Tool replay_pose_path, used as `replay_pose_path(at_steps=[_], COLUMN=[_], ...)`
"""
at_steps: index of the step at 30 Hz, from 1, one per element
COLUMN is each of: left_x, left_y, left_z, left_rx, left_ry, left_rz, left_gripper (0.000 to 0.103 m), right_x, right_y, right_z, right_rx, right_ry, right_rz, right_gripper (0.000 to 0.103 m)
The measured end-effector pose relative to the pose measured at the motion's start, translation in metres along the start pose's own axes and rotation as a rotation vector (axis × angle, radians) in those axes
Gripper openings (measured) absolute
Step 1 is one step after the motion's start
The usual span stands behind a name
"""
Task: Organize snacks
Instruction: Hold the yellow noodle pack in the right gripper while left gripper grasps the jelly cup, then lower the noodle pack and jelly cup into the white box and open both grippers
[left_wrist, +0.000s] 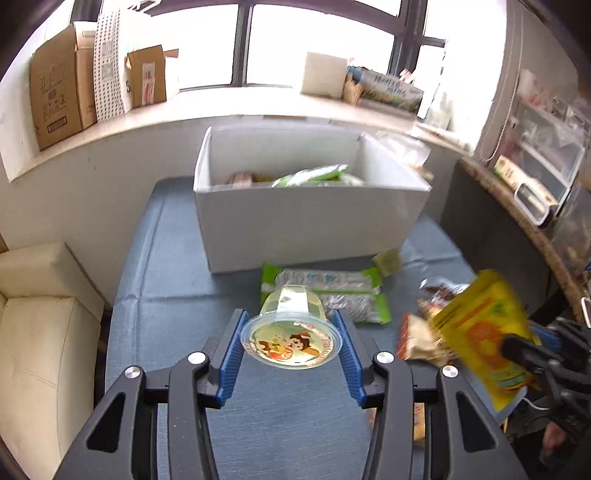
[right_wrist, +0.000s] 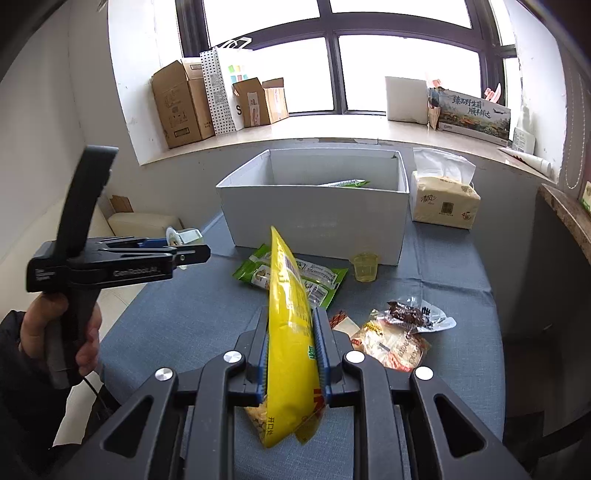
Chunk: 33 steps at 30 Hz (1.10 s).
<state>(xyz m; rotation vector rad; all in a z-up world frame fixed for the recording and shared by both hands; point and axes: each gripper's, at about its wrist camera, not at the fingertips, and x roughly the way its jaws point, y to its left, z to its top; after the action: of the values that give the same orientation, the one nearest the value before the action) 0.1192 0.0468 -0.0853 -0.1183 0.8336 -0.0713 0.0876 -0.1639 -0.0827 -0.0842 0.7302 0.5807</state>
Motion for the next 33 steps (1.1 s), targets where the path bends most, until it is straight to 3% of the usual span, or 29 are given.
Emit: replay_pose_path(at_steps=[7,13,20,24,26,27,28,29,30,33], left_x=[-0.014,0.009,0.075,0.108,0.120,0.124,0.126,0.125,0.125,0.126], left_y=[-0.012,-0.007,0.017,0.028,0.030,0.032,0.033,0.035,0.036,0.039], left_z=[0.055,0.120,0.172,0.175,0.173,0.172,0.169,0.167,0.164,0.160], left_rx=[0.022,0.023,-0.010,-0.032,-0.042,-0.047,-0.051,-0.053,-0.054,-0.057], left_ry=[-0.085,-0.122,-0.065,-0.018,0.010,0.024,0.020,0.003,0.003,0.011], left_rz=[-0.022,-0.005,0.062,0.091,0.109,0.118,0.116,0.109,0.107,0.099], left_gripper=[0.052,0.052,0.052,0.052,0.059,0.080,0.103,0.103,0.103,0.103], right_x=[0.021,0.045,0.100,0.136,0.151,0.158,0.163,0.165,0.163,0.156], right_y=[-0.015,-0.037,-0.068,-0.081,-0.088,-0.092,-0.095,-0.097,-0.097,-0.096], right_z=[0.059,0.129,0.190,0.198,0.197,0.197,0.196,0.194,0.192,0.187], right_rx=[-0.006,0.039,0.085,0.072,0.081,0.096,0.114,0.125,0.126,0.127], right_ry=[-0.051,-0.113,-0.102,-0.061,-0.023,-0.001,0.016,0.019,0.004,-0.015], right_rz=[0.035,0.061,0.028,-0.035,-0.057,-0.053,-0.049,-0.062,-0.076,-0.076], right_gripper=[0.018,0.018,0.018,0.018,0.020,0.023,0.052,0.092,0.103,0.103])
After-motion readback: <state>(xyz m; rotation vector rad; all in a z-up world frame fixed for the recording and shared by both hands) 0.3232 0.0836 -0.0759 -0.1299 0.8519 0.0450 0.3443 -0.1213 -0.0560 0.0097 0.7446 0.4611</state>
